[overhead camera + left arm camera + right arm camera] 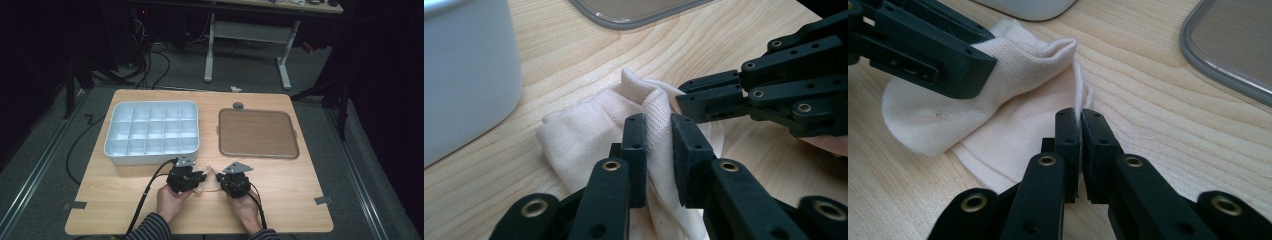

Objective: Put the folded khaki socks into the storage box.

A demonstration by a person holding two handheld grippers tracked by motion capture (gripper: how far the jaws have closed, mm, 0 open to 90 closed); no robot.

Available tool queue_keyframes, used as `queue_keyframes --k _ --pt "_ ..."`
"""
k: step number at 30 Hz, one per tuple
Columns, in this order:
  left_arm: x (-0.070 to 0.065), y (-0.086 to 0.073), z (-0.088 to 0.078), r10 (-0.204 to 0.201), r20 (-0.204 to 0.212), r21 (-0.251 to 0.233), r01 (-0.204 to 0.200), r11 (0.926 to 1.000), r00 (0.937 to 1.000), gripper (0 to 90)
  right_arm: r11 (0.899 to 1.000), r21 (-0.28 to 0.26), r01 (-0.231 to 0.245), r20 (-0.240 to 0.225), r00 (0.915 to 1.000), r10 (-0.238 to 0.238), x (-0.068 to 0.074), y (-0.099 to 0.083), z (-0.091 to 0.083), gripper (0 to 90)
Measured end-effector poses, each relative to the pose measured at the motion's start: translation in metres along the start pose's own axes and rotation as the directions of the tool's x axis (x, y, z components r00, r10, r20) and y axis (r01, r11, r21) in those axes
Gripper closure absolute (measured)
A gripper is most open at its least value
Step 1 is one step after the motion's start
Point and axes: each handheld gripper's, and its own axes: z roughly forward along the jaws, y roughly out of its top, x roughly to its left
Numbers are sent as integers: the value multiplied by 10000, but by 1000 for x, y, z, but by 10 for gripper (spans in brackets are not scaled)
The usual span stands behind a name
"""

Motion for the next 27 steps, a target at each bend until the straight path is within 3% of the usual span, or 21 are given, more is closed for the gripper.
queue_keyframes --k 8,16,27 --pt "-1 0 6 13 151 147 -15 9999 9999 713 10000 3 -5 -48 10000 5 -1 0 0 865" --pt "-2 1 -3 96 163 -123 -94 9999 9998 627 9999 -36 -95 16 10000 95 -1 0 -1 848" --pt "3 3 -23 -29 111 -666 37 9978 9999 562 9985 -379 -407 96 9991 411 -3 1 -12 733"
